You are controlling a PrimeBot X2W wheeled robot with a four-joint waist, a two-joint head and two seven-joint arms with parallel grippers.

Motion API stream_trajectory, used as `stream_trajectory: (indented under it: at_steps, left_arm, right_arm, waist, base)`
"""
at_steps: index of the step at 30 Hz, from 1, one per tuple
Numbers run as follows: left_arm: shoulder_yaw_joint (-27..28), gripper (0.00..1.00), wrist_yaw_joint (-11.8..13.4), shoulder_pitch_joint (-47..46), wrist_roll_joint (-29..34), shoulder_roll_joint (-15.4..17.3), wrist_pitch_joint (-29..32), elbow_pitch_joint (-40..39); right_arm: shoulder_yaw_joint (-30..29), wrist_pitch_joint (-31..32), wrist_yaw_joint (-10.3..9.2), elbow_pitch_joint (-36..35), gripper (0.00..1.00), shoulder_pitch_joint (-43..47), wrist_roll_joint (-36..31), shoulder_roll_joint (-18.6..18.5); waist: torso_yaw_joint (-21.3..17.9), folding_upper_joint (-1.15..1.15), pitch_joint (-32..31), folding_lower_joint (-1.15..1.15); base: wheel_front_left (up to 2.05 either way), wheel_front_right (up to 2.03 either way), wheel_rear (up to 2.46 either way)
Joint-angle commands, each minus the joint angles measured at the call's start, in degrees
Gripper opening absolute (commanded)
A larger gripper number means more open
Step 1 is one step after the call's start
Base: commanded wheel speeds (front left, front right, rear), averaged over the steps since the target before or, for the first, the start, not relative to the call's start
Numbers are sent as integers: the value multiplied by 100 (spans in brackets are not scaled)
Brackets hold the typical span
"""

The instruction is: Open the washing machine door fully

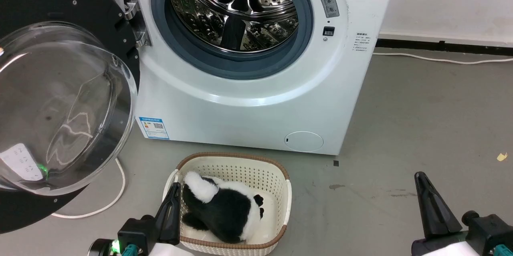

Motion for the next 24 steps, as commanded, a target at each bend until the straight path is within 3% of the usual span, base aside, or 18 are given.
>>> stream_trajectory:
  at_steps: [1, 24]
  left_arm:
    - [15, 0, -2, -6, 36, -7, 28, -35]
    - [155, 0, -8, -32, 185, -39, 321, -203]
  right_arm:
    - [7, 37, 0, -1, 0, -22, -15, 1]
    - [82, 331, 1, -8, 0, -110, -86, 7]
  waist:
    - [-4, 0, 0, 0]
    - [-71, 0, -7, 0]
  base:
    - [0, 0, 0]
    - [0, 0, 0]
